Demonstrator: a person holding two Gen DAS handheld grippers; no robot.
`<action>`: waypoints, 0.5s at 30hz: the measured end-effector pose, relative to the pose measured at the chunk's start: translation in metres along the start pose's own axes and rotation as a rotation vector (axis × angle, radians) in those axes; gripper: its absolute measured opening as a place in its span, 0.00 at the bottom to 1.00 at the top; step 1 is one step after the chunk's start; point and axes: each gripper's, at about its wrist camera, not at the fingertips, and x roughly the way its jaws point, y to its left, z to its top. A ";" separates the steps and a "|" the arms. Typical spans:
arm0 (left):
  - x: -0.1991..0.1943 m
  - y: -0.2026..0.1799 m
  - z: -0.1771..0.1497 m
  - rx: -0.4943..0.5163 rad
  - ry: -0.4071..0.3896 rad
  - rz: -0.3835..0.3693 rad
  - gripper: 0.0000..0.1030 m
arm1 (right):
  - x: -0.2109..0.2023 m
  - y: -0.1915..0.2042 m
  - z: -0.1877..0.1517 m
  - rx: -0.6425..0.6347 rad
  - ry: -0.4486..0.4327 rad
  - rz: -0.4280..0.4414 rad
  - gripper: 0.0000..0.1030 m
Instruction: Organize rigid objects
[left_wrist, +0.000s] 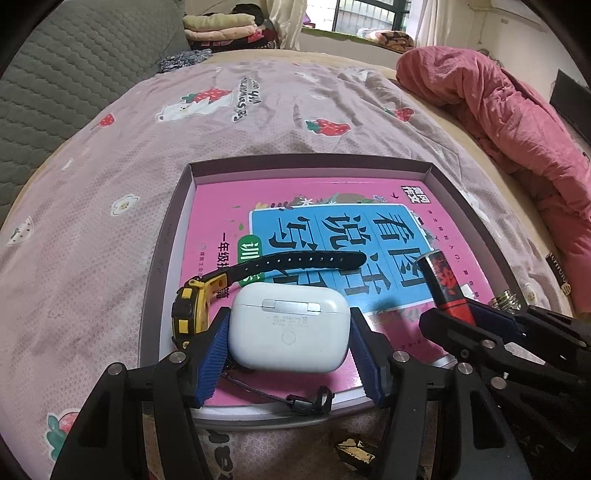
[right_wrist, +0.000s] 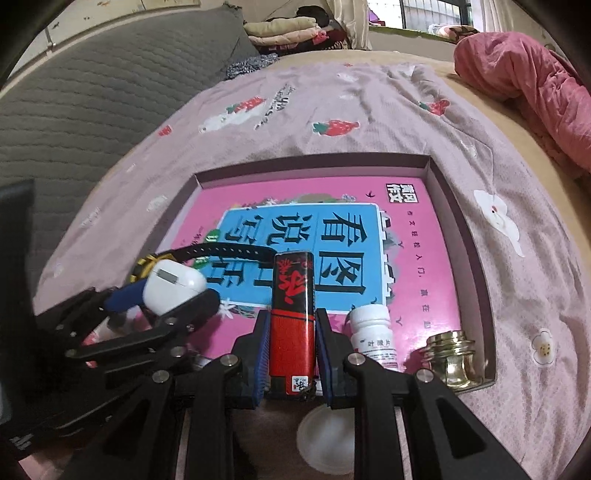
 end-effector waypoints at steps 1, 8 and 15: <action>0.000 -0.001 0.000 0.005 -0.001 0.003 0.61 | 0.001 0.000 0.000 -0.009 0.004 -0.012 0.22; -0.002 -0.005 -0.003 0.013 -0.005 0.002 0.61 | 0.007 -0.005 -0.005 -0.031 0.028 -0.085 0.19; -0.003 -0.009 -0.004 0.020 0.000 -0.008 0.61 | 0.003 -0.012 -0.007 -0.006 0.025 -0.082 0.19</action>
